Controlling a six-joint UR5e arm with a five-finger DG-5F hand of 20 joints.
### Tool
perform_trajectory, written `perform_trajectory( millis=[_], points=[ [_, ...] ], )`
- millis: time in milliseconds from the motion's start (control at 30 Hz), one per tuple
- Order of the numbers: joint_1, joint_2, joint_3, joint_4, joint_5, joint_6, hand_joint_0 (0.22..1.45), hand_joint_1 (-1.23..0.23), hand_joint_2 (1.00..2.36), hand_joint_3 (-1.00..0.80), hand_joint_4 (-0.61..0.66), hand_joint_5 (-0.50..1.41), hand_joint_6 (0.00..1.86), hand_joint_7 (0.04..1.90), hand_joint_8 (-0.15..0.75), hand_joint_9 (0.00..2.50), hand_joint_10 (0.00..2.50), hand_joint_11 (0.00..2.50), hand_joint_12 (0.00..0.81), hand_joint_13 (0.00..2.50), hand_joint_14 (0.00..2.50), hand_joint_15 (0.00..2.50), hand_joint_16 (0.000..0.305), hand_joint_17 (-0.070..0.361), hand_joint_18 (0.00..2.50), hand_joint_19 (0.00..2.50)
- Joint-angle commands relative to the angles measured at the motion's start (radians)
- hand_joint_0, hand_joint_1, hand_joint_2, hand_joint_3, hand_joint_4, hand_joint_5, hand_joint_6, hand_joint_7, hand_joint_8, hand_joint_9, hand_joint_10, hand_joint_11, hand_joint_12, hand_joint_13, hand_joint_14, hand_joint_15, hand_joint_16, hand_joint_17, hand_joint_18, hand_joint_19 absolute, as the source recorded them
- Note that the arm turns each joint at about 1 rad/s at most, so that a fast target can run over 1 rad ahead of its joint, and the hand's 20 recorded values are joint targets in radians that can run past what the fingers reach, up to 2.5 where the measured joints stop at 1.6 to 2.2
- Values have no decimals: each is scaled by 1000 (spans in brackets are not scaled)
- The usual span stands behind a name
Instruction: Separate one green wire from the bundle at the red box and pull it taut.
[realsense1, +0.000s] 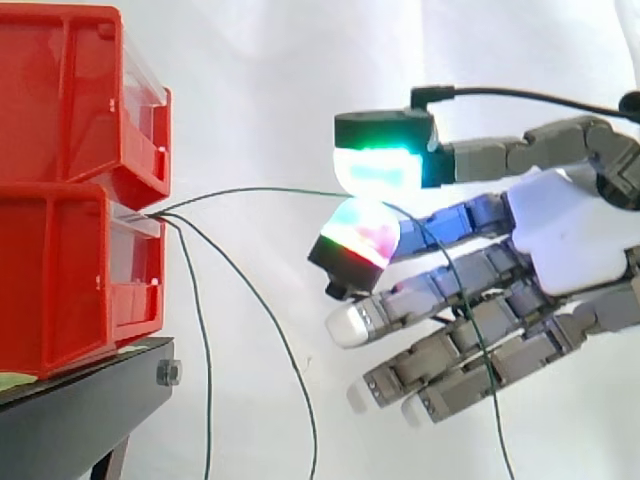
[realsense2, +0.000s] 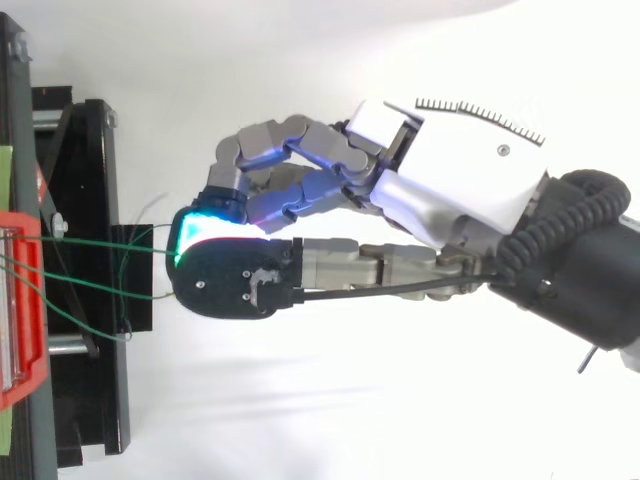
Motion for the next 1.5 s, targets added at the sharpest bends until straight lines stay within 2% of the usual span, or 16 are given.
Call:
perform_trajectory(
  millis=[0,167,333,500,700,800,933,1467],
  points=[
    [2,0,-38,91,0,2,614,-879,1022,-60,-255,-138,869,1155,202,759,10,323,324,336,0,32,39,89,187,61],
    [3,0,-88,168,-2,3,614,-878,1021,-51,-256,-138,870,1167,208,780,11,343,328,353,1,45,40,90,206,74],
    [3,0,-98,202,-5,3,616,-876,1021,-47,-252,-138,871,1176,213,795,14,360,334,364,1,41,41,91,226,89],
    [3,0,-128,214,-5,3,616,-868,1020,-44,-246,-138,874,1164,215,808,14,375,337,377,0,54,41,92,244,94],
    [6,0,-203,344,-5,-8,616,-866,1020,-43,-244,-139,876,1163,217,820,12,383,341,387,1,60,41,93,249,105],
    [6,0,-225,389,-5,-12,616,-866,1021,-39,-245,-139,876,1161,222,827,12,391,342,394,3,67,42,94,263,108],
    [6,0,-228,430,-3,-25,617,-863,1020,-39,-245,-139,877,1157,220,838,12,406,343,402,2,61,42,95,275,112],
    [6,-1,-229,430,-2,-26,618,-859,1020,-34,-248,-139,881,1146,225,859,13,420,344,426,3,79,43,96,305,133]
  ],
)
